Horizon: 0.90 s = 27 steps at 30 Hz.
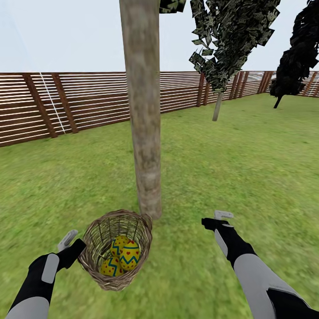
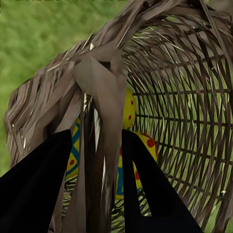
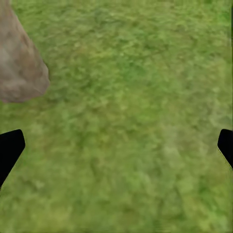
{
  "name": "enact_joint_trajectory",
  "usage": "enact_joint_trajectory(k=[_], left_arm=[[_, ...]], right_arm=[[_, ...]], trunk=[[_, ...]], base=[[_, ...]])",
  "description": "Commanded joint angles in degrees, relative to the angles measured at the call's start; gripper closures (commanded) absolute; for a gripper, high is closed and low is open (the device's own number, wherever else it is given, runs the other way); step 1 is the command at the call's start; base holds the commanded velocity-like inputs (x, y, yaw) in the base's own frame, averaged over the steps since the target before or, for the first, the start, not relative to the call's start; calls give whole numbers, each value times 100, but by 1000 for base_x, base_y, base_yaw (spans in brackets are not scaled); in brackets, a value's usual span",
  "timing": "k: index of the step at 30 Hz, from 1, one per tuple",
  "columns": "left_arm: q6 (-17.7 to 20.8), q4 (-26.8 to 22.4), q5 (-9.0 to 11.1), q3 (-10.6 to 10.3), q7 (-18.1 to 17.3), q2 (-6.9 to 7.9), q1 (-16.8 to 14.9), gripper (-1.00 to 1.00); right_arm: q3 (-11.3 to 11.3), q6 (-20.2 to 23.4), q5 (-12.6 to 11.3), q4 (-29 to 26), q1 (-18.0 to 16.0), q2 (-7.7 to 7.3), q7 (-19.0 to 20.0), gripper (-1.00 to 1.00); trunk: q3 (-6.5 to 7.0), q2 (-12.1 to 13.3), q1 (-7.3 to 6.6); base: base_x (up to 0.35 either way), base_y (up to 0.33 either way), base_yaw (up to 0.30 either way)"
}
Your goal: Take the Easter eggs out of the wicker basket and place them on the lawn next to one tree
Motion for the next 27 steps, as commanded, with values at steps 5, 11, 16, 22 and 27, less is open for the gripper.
enact_joint_trajectory(k=[5,11,16,22,27], left_arm=[[38,-12,50,25,-36,6,-7,100],[33,-39,-12,6,-84,5,0,100],[4,-56,-89,16,-153,26,2,100],[-6,-36,-190,17,-177,40,2,100],[-7,-8,129,16,-177,41,2,100]], right_arm=[[-31,46,88,13,14,-52,1128,-100],[-62,108,48,82,81,-120,1308,-100],[-32,142,148,204,185,-108,1468,-100],[-48,334,125,206,242,-303,1660,-100],[-57,1051,113,239,244,-1071,8432,-100]], trunk=[[-98,-210,112],[-170,-370,199],[-170,-370,199],[-170,-370,199],[-260,-570,309]], base=[[0,0,0],[0,0,0],[0,0,0],[0,0,0],[0,0,0]])
